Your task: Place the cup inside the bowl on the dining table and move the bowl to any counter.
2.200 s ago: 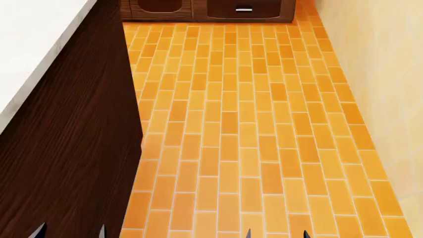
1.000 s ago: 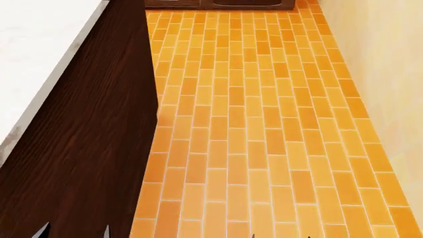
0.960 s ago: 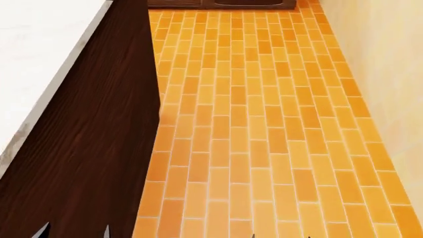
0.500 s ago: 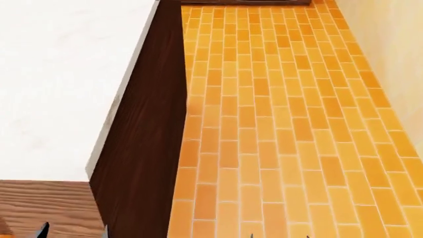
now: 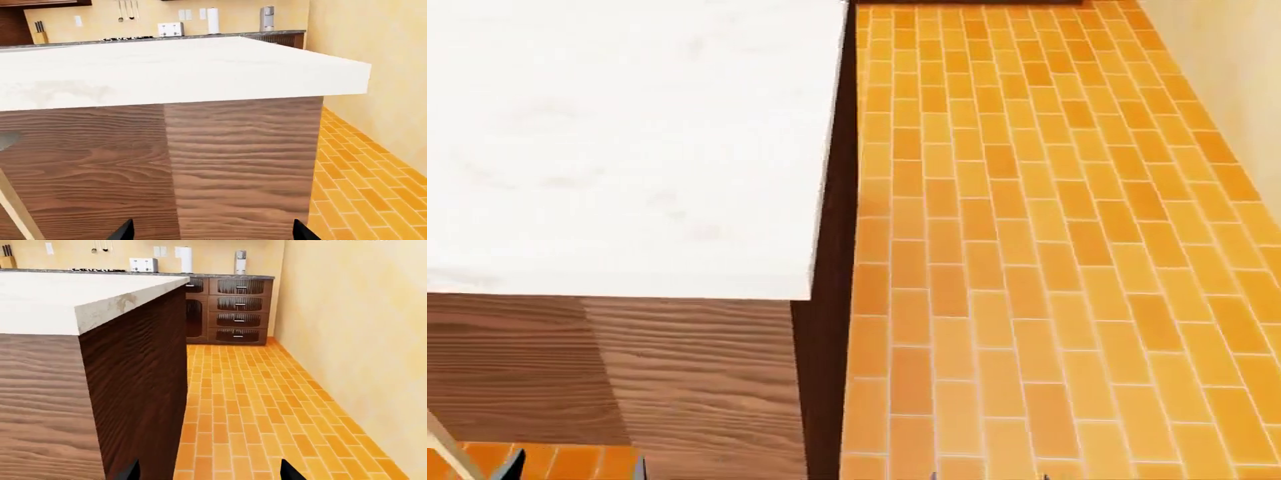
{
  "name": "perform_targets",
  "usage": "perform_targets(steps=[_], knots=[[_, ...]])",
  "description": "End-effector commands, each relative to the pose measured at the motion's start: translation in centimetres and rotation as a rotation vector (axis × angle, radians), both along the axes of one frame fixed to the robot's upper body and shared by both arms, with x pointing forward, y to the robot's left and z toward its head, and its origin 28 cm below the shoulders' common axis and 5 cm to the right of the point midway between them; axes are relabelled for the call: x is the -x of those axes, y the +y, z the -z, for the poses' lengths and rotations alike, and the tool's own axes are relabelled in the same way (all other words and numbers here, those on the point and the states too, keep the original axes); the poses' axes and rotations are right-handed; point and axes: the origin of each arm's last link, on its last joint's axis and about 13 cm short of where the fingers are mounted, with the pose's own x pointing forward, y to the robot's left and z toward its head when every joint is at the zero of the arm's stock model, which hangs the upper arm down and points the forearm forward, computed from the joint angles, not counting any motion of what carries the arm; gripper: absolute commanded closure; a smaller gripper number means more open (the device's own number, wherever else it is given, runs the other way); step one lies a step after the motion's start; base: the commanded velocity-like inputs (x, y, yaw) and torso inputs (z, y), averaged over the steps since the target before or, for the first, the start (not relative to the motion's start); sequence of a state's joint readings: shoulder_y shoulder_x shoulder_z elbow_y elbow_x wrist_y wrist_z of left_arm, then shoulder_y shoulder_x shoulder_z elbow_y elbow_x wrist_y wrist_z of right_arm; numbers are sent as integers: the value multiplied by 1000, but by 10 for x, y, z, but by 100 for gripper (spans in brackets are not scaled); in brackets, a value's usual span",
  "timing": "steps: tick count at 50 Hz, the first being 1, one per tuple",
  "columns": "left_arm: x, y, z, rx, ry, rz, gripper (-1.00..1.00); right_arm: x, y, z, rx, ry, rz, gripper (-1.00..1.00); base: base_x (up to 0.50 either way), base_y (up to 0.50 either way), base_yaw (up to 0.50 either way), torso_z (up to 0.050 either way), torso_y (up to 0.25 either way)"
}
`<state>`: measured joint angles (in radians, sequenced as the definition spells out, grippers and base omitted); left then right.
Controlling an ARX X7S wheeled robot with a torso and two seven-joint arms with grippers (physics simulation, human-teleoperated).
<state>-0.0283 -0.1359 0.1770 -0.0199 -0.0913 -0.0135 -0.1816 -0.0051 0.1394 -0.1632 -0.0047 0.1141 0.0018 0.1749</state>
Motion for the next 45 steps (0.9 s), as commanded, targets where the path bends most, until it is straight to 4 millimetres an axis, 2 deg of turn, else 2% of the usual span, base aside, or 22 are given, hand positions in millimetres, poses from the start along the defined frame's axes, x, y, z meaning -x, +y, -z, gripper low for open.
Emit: perform_targets(steps=[1, 45], knots=[[0, 0, 0, -1, -1, -1, -100, 0, 0, 0, 11, -2, -4, -100, -4, 500, 0, 0, 0], [-1, 0, 0, -5, 0, -3, -100, 0, 1, 0, 24, 0, -21, -100, -39, 500, 0, 0, 0]])
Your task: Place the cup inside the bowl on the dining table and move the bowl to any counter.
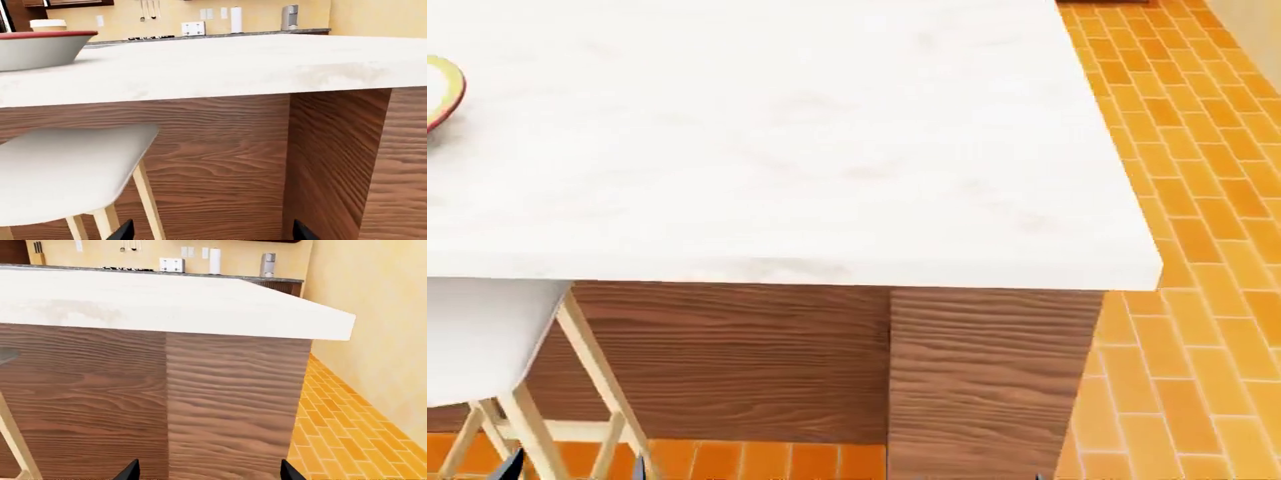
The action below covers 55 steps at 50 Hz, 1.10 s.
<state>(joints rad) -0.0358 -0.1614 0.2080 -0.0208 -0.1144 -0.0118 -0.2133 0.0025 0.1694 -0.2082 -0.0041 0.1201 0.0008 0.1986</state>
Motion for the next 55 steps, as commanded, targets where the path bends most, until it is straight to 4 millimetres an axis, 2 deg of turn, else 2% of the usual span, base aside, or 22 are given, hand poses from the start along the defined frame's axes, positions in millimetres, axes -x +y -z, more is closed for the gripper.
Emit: perform_targets(steps=[1, 14, 36, 55], knots=[[0, 0, 0, -1, 1, 0, -100, 0, 0, 0, 0, 1, 0, -100, -168, 500, 0, 0, 0], [0, 0, 0, -1, 0, -1, -100, 0, 0, 0, -1, -2, 0, -100, -166, 500, 0, 0, 0], [1, 1, 0, 0, 0, -2, -100, 0, 0, 0, 16, -3, -7, -100, -1, 500, 0, 0, 0], [-1, 0, 0, -1, 1, -4, -100, 0, 0, 0, 22, -9, -9, -100, 145, 500, 0, 0, 0]])
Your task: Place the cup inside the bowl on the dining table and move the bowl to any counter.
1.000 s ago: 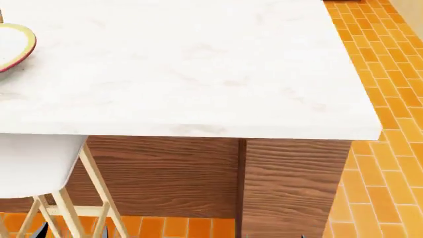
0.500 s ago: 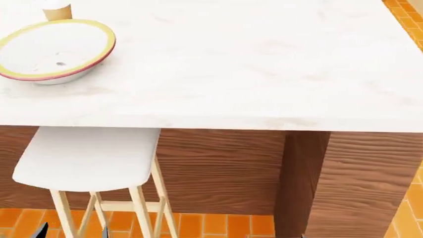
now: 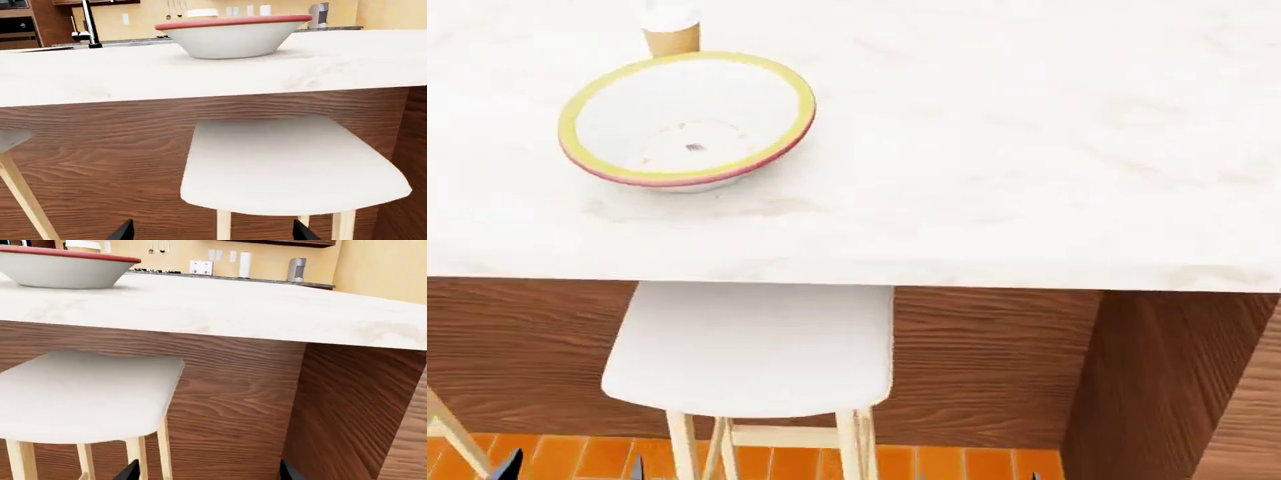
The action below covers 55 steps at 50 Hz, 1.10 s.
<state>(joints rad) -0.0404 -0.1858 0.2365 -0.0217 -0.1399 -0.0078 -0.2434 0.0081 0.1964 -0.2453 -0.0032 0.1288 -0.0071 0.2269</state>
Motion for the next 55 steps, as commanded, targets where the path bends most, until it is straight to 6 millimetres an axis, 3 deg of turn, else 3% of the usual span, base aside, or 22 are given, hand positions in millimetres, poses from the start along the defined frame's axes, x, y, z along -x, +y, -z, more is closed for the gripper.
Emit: perform_targets(steps=[1, 15, 30, 33, 55], knots=[[0, 0, 0, -1, 0, -1, -100, 0, 0, 0, 3, -4, 0, -100, 226, 500, 0, 0, 0], [1, 2, 0, -5, 11, -4, -100, 1, -1, -2, -18, -35, 11, -100, 231, 500, 0, 0, 0], [1, 2, -2, 11, -14, -25, -100, 2, -1, -3, -17, -45, -1, -100, 0, 0, 0, 0, 0], [0, 2, -3, -52, -36, -35, -100, 2, -1, -4, 13, -53, -1, -100, 0, 0, 0, 5, 0], [2, 3, -6, -24, -70, -16, -100, 1, 0, -3, -1, -49, -8, -100, 0, 0, 0, 50, 0]])
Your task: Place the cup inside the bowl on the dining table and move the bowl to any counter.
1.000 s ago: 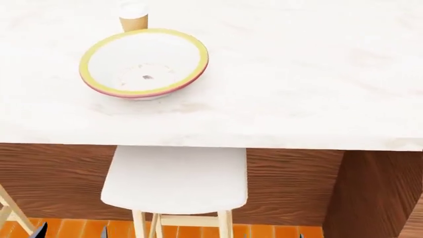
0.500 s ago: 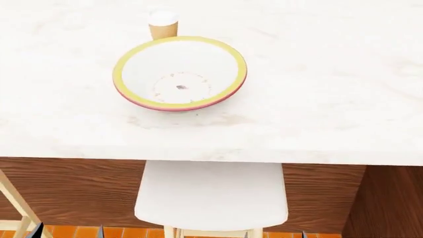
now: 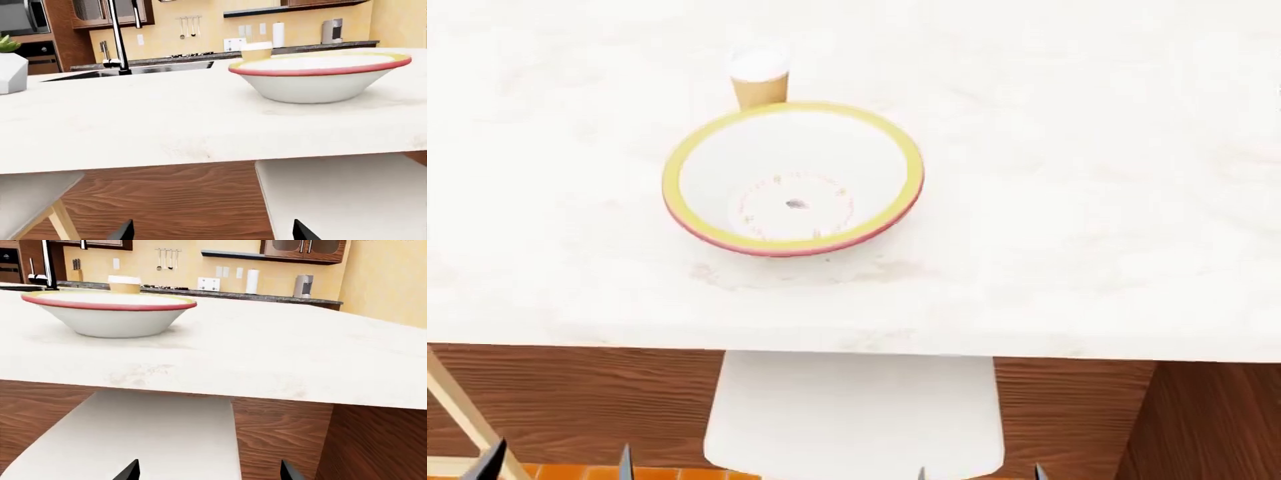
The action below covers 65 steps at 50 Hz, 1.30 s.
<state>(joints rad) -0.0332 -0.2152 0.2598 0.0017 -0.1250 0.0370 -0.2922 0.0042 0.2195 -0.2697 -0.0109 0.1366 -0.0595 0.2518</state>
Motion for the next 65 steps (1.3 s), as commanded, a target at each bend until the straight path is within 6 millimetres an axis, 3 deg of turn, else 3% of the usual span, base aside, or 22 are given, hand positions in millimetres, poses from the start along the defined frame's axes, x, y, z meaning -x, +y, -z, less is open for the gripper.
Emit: perform_targets(steps=[1, 16, 29, 33, 38, 49, 53, 54, 65], knots=[[0, 1, -1, 3, -10, 3, -100, 0, 0, 0, -2, -2, -7, -100, 0, 0, 0, 50, 0], [1, 2, 0, 23, 3, 3, -100, 0, 1, 0, -7, -9, -16, -100, 0, 0, 0, 50, 0], [0, 2, -6, 122, 54, 24, -100, -1, 1, -2, -37, 14, -4, -100, 0, 0, 0, 0, 0], [-3, 2, -25, 96, 24, 44, -100, -9, -6, -28, -8, -25, 13, -100, 0, 0, 0, 0, 0], [-17, 6, -62, 68, -22, 53, -100, -23, -21, -78, -4, -104, 21, -100, 0, 0, 0, 0, 0], [-43, 26, -134, 15, -114, 49, -100, -38, -55, -148, 44, -207, 25, -100, 0, 0, 0, 0, 0], [-52, 32, -146, -9, -102, 67, -100, -46, -65, -166, 46, -188, 19, -100, 0, 0, 0, 0, 0], [-57, 34, -150, -20, -101, 62, -100, -48, -66, -173, -35, -195, -59, -100, 0, 0, 0, 0, 0], [-67, 50, -156, -32, -48, 38, -100, -66, -82, -189, 14, -129, -37, -100, 17, 0, 0, 0, 0]])
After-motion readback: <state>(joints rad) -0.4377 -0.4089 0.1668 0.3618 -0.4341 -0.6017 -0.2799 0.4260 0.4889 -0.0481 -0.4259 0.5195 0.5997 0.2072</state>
